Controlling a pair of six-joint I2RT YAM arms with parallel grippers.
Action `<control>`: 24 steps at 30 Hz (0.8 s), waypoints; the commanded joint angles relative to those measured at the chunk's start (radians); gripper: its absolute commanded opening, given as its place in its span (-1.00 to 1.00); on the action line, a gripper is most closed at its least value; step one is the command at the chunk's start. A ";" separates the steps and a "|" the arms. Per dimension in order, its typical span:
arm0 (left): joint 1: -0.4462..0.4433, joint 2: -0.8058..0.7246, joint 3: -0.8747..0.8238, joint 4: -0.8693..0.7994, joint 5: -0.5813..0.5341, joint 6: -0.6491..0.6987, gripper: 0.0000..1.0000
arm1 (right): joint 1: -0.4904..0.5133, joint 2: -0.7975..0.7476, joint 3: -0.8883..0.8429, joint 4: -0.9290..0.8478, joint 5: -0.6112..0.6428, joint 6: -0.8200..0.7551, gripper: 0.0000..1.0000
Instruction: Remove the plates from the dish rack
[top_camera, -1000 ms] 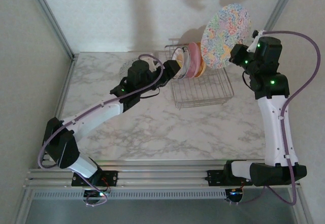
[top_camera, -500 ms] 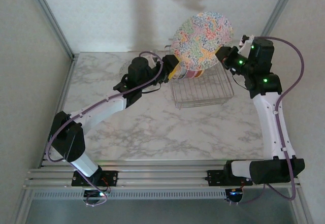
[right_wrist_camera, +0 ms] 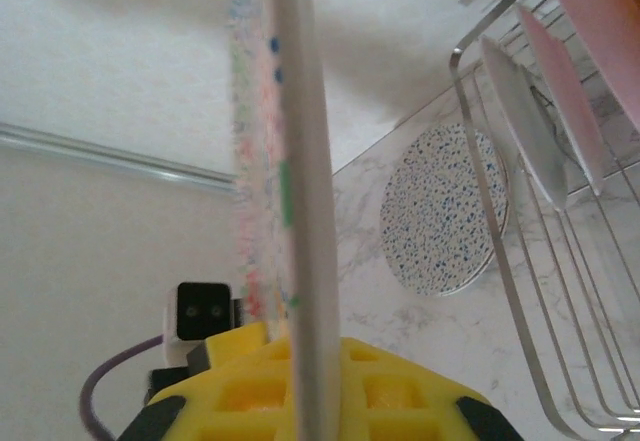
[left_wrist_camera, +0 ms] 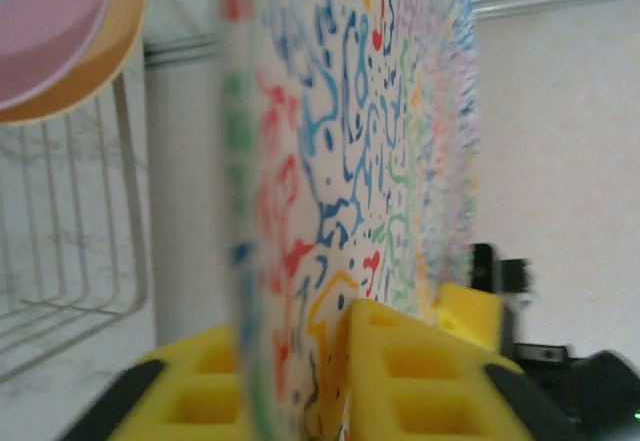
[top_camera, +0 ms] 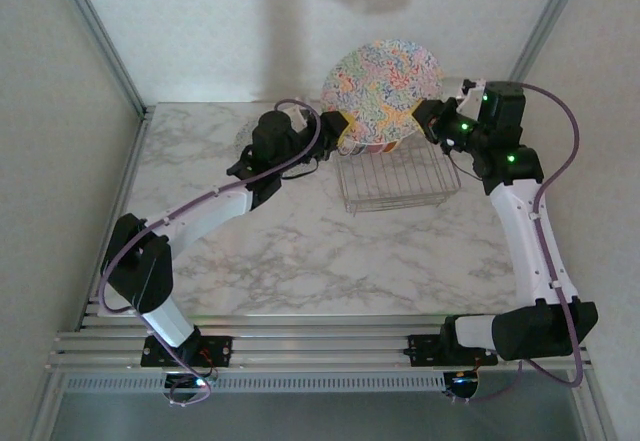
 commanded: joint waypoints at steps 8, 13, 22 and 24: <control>0.056 -0.064 -0.027 0.035 -0.004 0.004 -1.00 | 0.040 -0.038 -0.003 0.052 0.019 -0.125 0.10; 0.122 -0.118 -0.074 0.042 0.009 -0.002 -1.00 | 0.067 -0.096 -0.018 0.039 0.106 -0.275 0.45; 0.308 -0.215 -0.249 0.003 0.028 0.022 -1.00 | 0.259 -0.236 -0.125 0.040 0.333 -0.655 0.69; 0.356 -0.231 -0.301 0.003 0.024 0.029 -1.00 | 0.312 -0.267 -0.171 0.059 0.376 -0.710 0.69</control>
